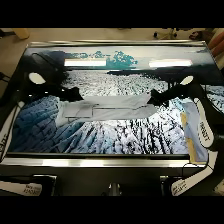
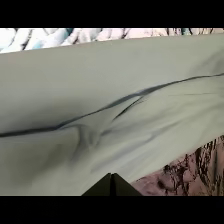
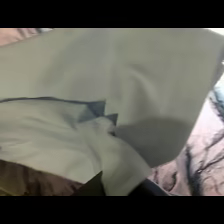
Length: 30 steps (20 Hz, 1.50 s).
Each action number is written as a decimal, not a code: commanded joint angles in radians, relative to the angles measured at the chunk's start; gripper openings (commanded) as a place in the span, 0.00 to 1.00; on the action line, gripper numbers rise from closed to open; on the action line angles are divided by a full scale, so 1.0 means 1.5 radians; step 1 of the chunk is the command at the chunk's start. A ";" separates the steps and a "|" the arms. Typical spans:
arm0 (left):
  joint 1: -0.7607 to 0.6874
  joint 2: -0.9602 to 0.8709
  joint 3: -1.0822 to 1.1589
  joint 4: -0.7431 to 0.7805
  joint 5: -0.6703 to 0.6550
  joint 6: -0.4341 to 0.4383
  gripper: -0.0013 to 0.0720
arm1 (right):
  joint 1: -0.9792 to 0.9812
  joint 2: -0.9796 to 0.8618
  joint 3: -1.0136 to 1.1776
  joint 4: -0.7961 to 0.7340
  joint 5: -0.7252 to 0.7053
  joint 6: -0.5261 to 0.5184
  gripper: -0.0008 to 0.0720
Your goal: Fold the shirts.
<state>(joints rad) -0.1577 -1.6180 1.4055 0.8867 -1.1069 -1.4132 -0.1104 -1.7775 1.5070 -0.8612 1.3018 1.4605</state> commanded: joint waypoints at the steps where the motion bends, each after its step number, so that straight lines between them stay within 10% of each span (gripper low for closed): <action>1: -0.129 -0.064 0.001 -0.056 0.136 -0.034 0.04 | 0.008 0.114 0.000 0.032 0.046 0.013 0.04; 10: -0.342 -0.242 0.001 -0.557 0.279 0.091 0.04 | 0.058 0.377 0.000 0.025 0.145 0.121 0.04; 16: -0.189 -0.054 0.001 -0.393 0.265 0.150 0.04 | 0.154 0.297 0.000 0.061 -0.010 0.135 0.04; 23: 0.113 0.257 0.001 -0.231 0.216 0.096 0.04 | 0.370 0.029 0.000 0.389 -0.287 0.024 0.06; 24: 0.139 0.283 0.001 -0.231 0.200 0.097 0.04 | 0.389 -0.005 0.000 0.429 -0.300 0.008 0.28; 25: 0.157 0.302 0.001 -0.231 0.184 0.096 0.04 | 0.399 -0.035 0.000 0.464 -0.300 0.000 0.78; 30: 0.194 0.334 0.001 -0.207 0.078 0.097 0.04 | 0.291 -0.013 0.000 0.379 -0.179 0.002 0.86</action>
<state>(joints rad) 0.0895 -1.1568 1.4059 0.5377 -0.8978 -1.2640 0.4030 -1.8034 1.5063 -0.2340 0.9459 1.4685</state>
